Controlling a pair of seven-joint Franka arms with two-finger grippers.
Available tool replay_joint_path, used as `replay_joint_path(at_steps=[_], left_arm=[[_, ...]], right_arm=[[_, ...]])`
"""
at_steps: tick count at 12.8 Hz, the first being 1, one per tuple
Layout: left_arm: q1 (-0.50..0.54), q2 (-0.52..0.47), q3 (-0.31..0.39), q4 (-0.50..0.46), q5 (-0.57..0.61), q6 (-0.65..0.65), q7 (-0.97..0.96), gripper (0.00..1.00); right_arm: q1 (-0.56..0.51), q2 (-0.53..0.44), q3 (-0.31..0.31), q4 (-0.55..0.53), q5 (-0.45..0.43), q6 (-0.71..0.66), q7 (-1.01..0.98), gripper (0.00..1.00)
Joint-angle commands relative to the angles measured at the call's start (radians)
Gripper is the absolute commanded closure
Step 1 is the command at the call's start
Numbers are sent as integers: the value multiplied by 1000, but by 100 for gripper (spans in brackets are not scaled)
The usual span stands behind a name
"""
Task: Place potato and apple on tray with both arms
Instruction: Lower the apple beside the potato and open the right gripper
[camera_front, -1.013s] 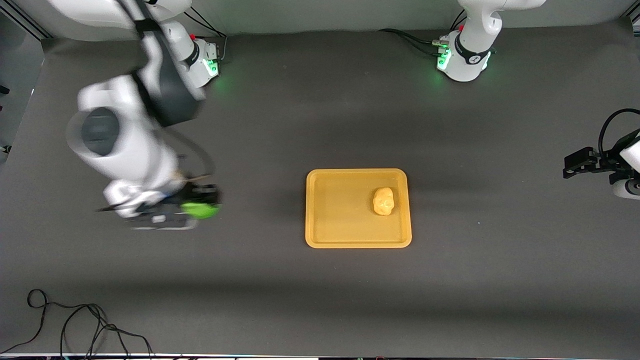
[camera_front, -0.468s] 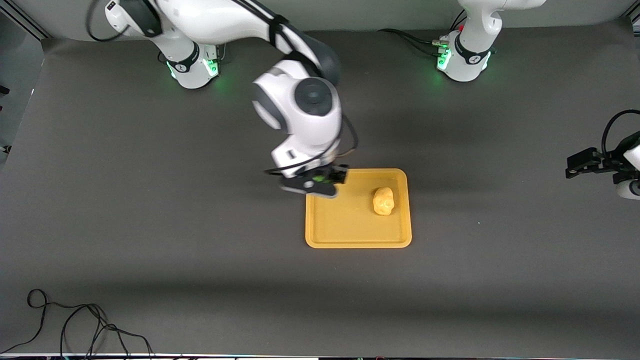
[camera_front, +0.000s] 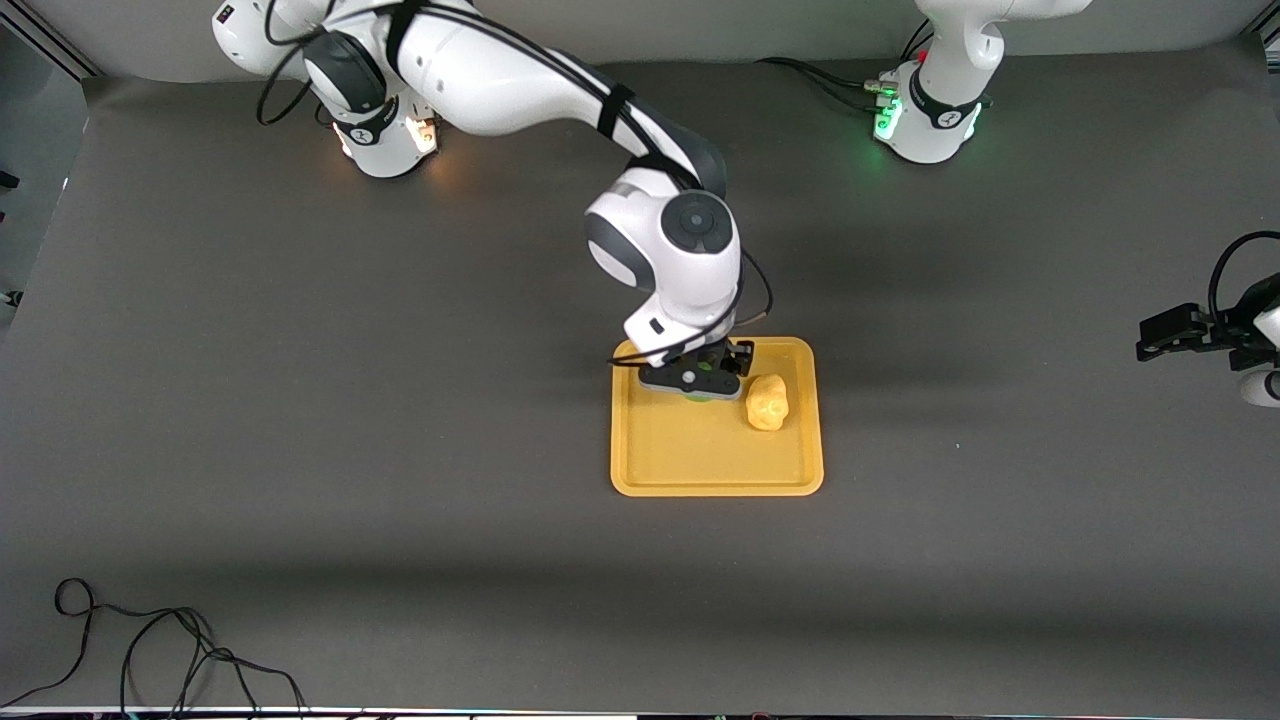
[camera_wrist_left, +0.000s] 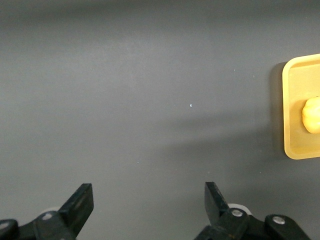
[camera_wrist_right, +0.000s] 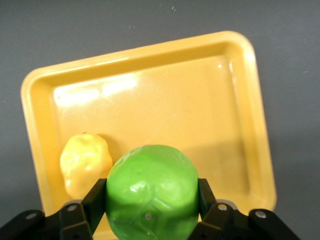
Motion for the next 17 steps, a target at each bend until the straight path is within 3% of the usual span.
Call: replay_joint_path(at_steps=[1, 11, 12, 13, 17], left_arm=[[-3, 5, 1, -4, 9, -1, -11, 1], [-16, 11, 1, -7, 19, 3, -11, 1], [-17, 11, 1, -7, 19, 3, -11, 1], [-17, 10, -1, -7, 19, 3, -11, 1], [-16, 10, -1, -7, 17, 2, -11, 1]], right_arm=[[0, 96, -9, 56, -12, 48, 15, 59], [-21, 131, -10, 18, -22, 81, -76, 59], [-23, 131, -10, 18, -22, 81, -77, 42], [-26, 131, -10, 18, -22, 81, -79, 0], [-35, 113, -10, 18, -21, 67, -74, 0]])
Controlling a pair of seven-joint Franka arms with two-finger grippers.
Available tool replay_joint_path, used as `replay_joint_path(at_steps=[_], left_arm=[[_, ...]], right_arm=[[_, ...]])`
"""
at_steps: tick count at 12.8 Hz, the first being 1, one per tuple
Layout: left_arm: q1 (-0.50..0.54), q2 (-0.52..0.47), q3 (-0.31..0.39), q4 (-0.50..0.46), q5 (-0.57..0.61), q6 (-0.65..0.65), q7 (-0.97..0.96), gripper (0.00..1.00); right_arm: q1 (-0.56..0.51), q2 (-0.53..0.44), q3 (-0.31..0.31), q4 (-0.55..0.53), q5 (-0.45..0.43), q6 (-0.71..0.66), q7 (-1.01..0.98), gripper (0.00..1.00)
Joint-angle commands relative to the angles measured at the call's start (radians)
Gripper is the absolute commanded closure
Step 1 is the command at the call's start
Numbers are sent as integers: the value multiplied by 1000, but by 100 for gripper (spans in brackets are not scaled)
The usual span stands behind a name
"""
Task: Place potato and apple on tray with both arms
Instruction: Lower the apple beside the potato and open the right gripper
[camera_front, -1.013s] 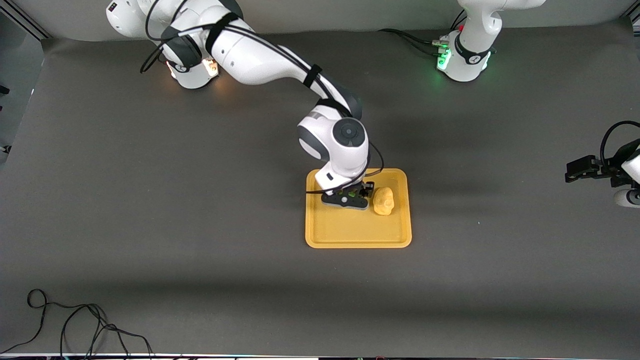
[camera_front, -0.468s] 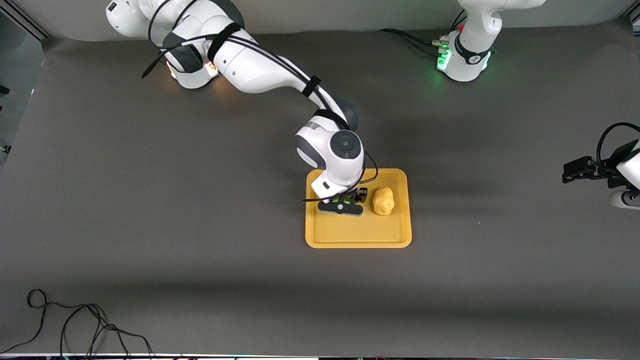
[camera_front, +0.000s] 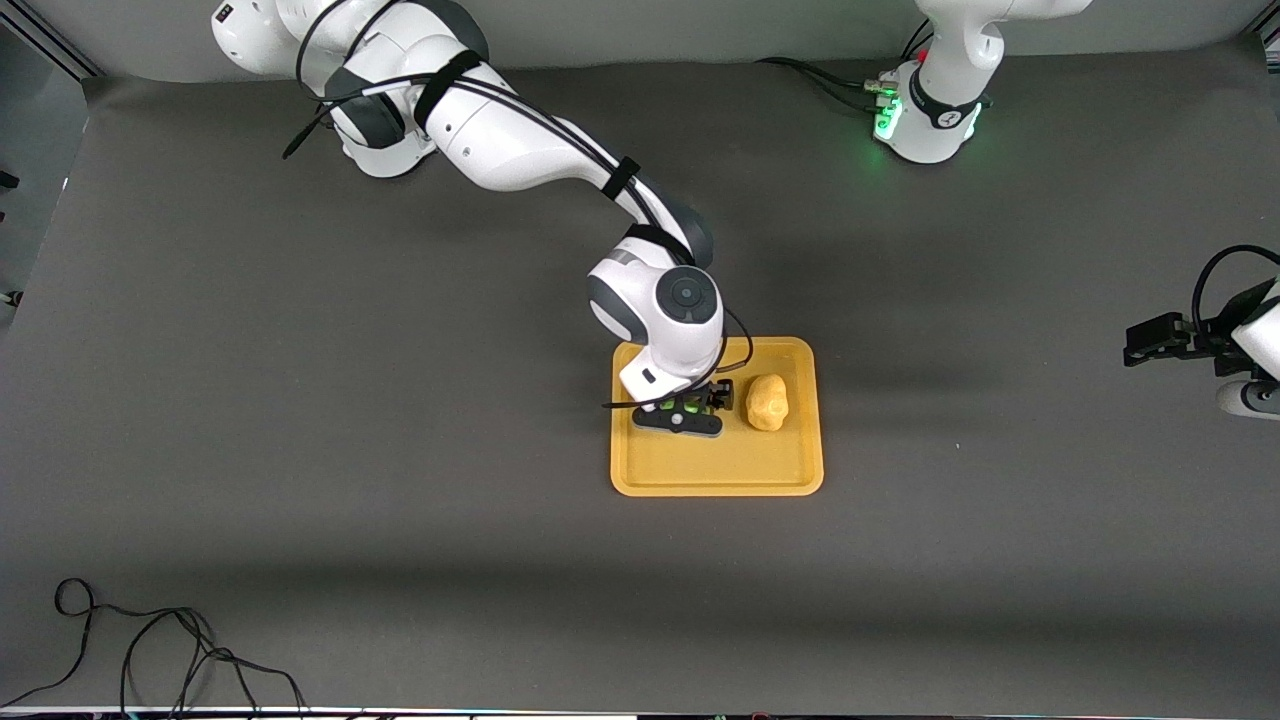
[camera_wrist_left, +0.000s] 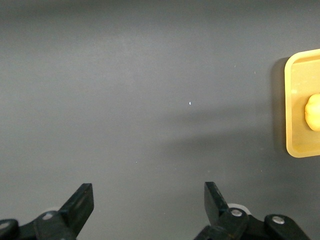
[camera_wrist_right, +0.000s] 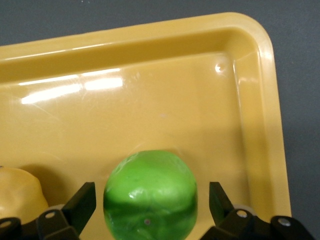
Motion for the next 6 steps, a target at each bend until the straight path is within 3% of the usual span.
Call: replay_joint_path(at_steps=[1, 6], left_arm=[[-11, -8, 4, -5, 13, 2, -14, 1], [-11, -9, 4, -5, 14, 6, -9, 1]], right_arm=[[-2, -36, 4, 13, -6, -27, -18, 0], [-8, -258, -2, 16, -6, -272, -32, 0]])
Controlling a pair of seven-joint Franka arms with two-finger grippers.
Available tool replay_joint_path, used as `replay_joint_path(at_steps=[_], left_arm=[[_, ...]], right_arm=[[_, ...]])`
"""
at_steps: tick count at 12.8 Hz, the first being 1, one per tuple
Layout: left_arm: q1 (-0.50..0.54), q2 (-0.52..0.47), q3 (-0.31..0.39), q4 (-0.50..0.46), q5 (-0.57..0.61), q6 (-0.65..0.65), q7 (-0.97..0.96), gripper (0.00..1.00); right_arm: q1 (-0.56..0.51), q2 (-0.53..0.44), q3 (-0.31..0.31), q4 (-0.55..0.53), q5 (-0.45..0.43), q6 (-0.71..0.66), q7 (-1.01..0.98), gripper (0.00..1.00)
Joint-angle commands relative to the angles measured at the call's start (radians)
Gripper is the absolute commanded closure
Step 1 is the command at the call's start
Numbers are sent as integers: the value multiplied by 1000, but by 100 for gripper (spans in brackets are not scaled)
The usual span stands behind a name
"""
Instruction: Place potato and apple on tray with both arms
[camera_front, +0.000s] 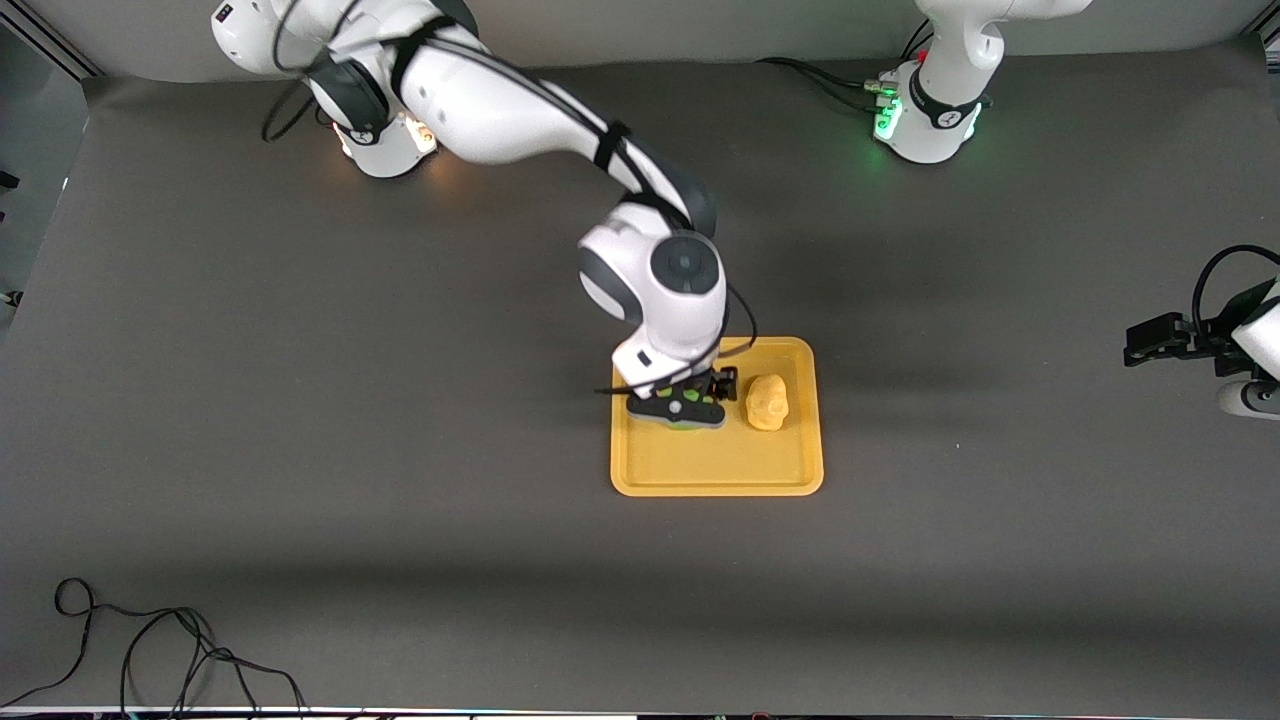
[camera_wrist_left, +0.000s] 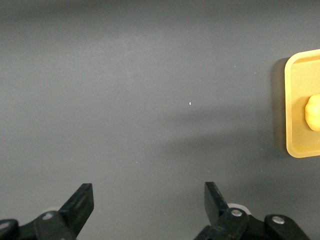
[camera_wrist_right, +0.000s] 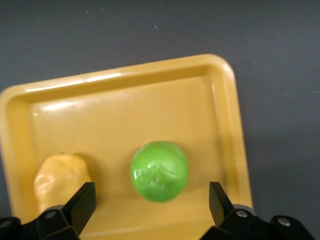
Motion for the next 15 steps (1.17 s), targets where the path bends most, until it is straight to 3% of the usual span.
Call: replay_joint_path(at_steps=[1, 4, 5, 8, 10, 12, 15], left_arm=[[-11, -8, 4, -6, 14, 7, -8, 1], [-9, -7, 4, -6, 14, 9, -8, 1], [-9, -6, 4, -6, 14, 9, -8, 1], [-9, -6, 4, -6, 14, 10, -8, 1], [-9, -6, 4, -6, 14, 10, -8, 1], [-9, -6, 4, -6, 14, 10, -8, 1], [-9, -6, 4, -6, 14, 10, -8, 1]], right_arm=[[-24, -149, -1, -34, -6, -127, -65, 0], [-81, -282, -2, -54, -9, -340, -225, 0], [-119, -374, -7, -142, -9, -364, -283, 0], [-227, -619, -8, -431, -1, -326, -435, 0], [-340, -734, -27, -557, 5, -316, -593, 0], [-484, -851, -30, -689, 66, -274, -783, 0], [-648, -905, -34, -749, 76, -252, -966, 0]])
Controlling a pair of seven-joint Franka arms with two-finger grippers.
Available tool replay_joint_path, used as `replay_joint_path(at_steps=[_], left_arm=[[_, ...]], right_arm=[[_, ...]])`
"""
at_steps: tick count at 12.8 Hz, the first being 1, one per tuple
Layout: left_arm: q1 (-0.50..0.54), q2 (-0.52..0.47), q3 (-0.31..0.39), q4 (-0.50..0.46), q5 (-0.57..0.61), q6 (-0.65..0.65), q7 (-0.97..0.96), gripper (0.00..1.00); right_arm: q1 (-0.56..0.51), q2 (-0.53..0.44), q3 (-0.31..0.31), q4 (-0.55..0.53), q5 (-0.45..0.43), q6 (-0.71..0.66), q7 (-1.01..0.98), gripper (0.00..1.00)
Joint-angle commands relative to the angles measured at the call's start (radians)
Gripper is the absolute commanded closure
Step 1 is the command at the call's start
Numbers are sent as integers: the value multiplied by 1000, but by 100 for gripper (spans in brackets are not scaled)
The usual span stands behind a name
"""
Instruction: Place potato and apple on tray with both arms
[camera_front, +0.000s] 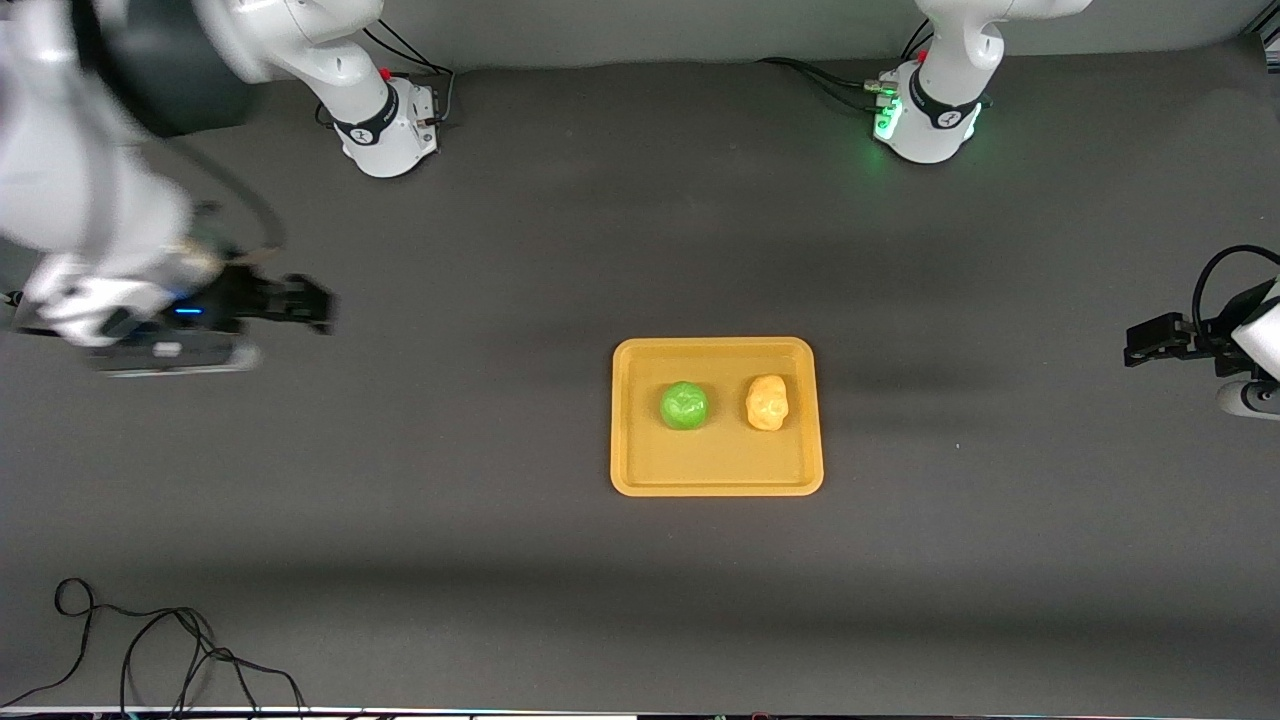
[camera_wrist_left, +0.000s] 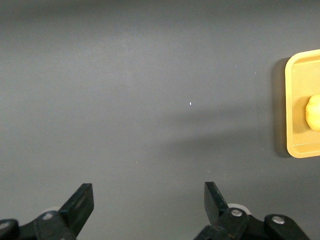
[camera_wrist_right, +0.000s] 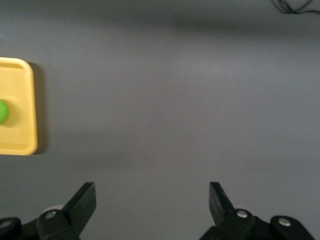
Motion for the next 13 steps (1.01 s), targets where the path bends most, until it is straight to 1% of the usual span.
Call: replay_joint_path(at_steps=[1, 3, 7, 8, 9, 10, 13], left_arm=[[-9, -6, 4, -5, 12, 9, -8, 1], [-9, -6, 4, -5, 12, 9, -8, 1], [-9, -6, 4, -5, 12, 11, -8, 1], [-9, -4, 4, -5, 12, 16, -8, 1], [-9, -6, 4, -5, 12, 16, -8, 1], [-9, -6, 4, -5, 12, 16, -6, 1], [-12, -6, 3, -5, 12, 17, -6, 1]], right_arm=[[-95, -67, 9, -90, 20, 44, -106, 0], [-146, -76, 12, -85, 16, 42, -111, 0], [-151, -81, -17, -47, 3, 34, -114, 0], [-151, -81, -37, -47, 3, 34, -137, 0], [-161, -80, -43, -47, 5, 34, -158, 0], [-198, -78, -33, -47, 6, 36, -161, 0], [-220, -73, -1, -48, 8, 37, -148, 0]])
